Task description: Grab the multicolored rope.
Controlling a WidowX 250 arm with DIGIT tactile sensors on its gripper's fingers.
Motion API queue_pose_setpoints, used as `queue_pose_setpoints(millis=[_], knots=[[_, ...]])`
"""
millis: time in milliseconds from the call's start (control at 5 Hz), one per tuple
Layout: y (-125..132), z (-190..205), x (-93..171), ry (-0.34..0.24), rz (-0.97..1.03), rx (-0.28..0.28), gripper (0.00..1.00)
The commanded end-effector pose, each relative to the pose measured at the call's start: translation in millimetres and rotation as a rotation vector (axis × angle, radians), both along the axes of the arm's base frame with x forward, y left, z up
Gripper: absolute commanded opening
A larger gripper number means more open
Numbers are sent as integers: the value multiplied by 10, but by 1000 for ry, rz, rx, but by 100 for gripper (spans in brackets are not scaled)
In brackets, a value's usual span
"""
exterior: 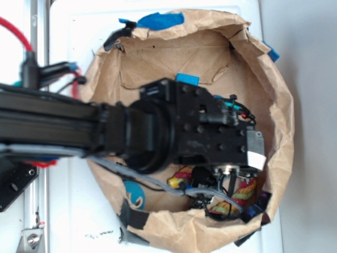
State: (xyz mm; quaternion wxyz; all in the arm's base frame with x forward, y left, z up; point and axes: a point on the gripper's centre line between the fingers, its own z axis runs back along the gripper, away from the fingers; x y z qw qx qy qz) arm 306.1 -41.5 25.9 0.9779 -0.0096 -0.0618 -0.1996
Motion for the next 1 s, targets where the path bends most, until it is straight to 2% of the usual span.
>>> queue_pose_setpoints(millis=[0, 800], knots=[[-43, 76, 56, -49, -4, -29, 0], [81, 69, 77, -40, 33, -26, 0]])
